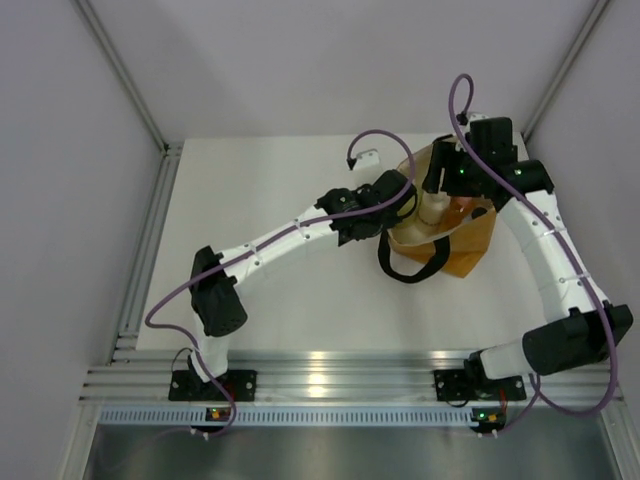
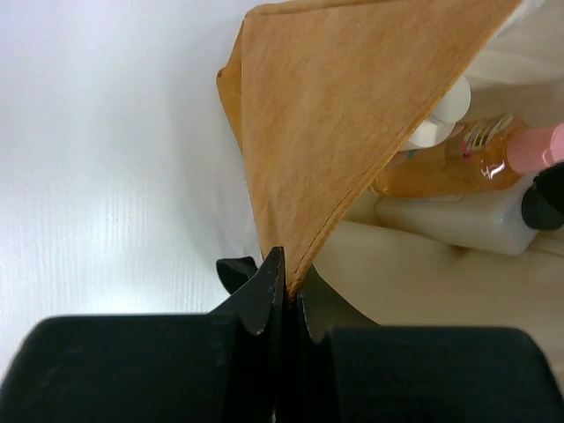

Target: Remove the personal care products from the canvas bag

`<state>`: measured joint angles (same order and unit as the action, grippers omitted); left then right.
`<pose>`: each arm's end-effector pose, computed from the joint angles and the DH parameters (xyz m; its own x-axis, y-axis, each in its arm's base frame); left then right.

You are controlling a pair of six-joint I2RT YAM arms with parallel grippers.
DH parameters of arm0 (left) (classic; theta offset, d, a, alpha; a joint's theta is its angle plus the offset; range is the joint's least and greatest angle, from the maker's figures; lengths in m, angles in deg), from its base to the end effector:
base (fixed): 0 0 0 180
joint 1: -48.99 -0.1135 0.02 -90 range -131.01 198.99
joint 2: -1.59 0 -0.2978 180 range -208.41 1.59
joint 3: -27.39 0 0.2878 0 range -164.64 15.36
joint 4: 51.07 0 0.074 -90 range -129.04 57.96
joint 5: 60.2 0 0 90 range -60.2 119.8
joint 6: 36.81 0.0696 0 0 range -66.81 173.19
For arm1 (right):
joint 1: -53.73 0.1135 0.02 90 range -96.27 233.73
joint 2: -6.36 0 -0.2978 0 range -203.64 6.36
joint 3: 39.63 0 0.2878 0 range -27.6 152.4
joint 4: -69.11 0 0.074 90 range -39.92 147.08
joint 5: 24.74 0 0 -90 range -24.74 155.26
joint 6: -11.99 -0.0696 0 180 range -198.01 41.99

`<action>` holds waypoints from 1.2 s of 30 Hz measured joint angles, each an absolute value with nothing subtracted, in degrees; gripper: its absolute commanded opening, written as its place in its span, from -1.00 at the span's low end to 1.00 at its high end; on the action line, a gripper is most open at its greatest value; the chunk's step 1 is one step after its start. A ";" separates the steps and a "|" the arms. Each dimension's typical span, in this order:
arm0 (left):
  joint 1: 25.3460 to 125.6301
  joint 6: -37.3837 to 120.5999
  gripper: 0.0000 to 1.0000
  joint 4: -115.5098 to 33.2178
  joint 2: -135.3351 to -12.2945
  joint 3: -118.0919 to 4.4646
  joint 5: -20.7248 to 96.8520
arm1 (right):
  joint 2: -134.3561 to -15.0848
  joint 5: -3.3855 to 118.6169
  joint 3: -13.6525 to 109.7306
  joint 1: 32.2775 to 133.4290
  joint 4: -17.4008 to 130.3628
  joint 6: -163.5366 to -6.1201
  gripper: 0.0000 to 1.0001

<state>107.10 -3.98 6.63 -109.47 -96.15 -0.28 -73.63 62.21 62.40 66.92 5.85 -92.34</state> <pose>0.2951 -0.4083 0.3583 -0.6639 -0.3093 -0.6808 -0.0179 0.9168 -0.3990 0.3331 0.0819 0.4202 -0.6876 0.0927 -0.7201 -0.0997 0.9704 0.2201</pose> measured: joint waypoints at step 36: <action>105.59 -13.31 -1.00 6.67 -109.47 -97.50 -0.59 | -90.72 83.32 56.39 77.30 32.76 -99.14 0.21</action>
<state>105.59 -13.31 6.67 -109.47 -97.50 -0.59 -90.72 83.32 56.39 77.30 32.76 -99.14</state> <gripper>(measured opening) 0.056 0.605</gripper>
